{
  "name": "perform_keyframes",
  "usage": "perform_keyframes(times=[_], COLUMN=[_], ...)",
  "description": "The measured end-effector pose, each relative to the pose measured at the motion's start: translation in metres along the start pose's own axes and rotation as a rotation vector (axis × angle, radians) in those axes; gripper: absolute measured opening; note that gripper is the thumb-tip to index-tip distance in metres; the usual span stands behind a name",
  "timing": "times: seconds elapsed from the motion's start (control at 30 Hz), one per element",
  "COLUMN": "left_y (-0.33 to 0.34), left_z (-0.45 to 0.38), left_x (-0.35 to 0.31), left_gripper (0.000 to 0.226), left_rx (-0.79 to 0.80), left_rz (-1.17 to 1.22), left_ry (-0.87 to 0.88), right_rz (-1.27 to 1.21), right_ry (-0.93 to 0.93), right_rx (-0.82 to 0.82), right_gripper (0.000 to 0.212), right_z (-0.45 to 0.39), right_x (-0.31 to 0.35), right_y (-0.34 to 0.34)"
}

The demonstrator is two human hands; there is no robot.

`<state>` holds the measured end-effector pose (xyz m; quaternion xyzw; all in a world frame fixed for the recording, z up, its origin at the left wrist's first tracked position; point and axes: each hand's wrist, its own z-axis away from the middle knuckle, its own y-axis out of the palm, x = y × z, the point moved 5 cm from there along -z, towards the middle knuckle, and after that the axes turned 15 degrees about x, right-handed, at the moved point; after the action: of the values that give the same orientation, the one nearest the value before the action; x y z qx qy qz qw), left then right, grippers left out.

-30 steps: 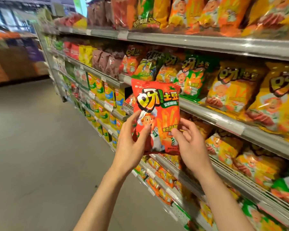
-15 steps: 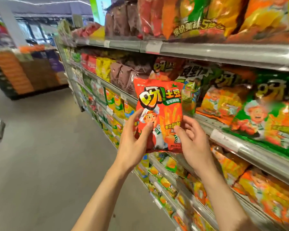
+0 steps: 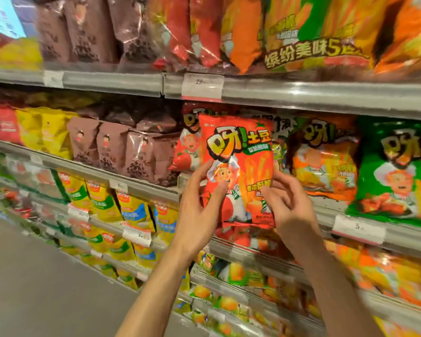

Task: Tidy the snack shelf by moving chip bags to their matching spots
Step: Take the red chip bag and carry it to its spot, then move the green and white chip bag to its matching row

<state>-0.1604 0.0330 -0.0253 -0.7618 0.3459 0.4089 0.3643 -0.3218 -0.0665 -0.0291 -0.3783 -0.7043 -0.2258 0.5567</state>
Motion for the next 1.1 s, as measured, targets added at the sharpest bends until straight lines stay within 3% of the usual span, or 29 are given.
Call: perform_keyframes(times=[0.2,0.33,0.43,0.53,0.63,0.73,0.87,1.1], left_y=[0.037,0.071,0.072,0.055,0.051,0.055,0.054,0.058], left_z=[-0.028,-0.043,-0.066,-0.09,-0.104,-0.114,-0.126,-0.125], left_x=[0.003,-0.004,0.004,0.015,0.017,0.021,0.022,0.005], left_gripper=[0.048,0.043,0.048,0.068,0.076,0.096,0.117,0.103], left_rx=[0.258,0.428,0.333,0.121,0.119,0.216,0.222,0.16], left_rz=[0.097,0.217,0.167,-0.172,-0.385,-0.398,-0.365,-0.235], left_ry=[0.035,0.005,-0.023,-0.016,-0.063,-0.123,-0.178,-0.068], right_rz=[0.056,0.104,0.101,0.158,0.189,0.191,0.211,0.199], right_ry=[0.076,0.114,0.118,0.11,0.099,0.085,0.103,0.125], right_rx=[-0.178,-0.37,-0.478,-0.521,-0.534,-0.534,-0.49,-0.487], right_gripper=[0.016,0.025,0.025,0.025,0.024,0.019,0.024,0.026], right_z=[0.019,0.034,0.041,0.049,0.05,0.051,0.053,0.059], right_x=[0.008,0.013,0.013,0.015,0.017,0.021,0.021,0.015], right_y=[-0.024,-0.051,-0.074,-0.09,-0.099,-0.104,-0.113,-0.128])
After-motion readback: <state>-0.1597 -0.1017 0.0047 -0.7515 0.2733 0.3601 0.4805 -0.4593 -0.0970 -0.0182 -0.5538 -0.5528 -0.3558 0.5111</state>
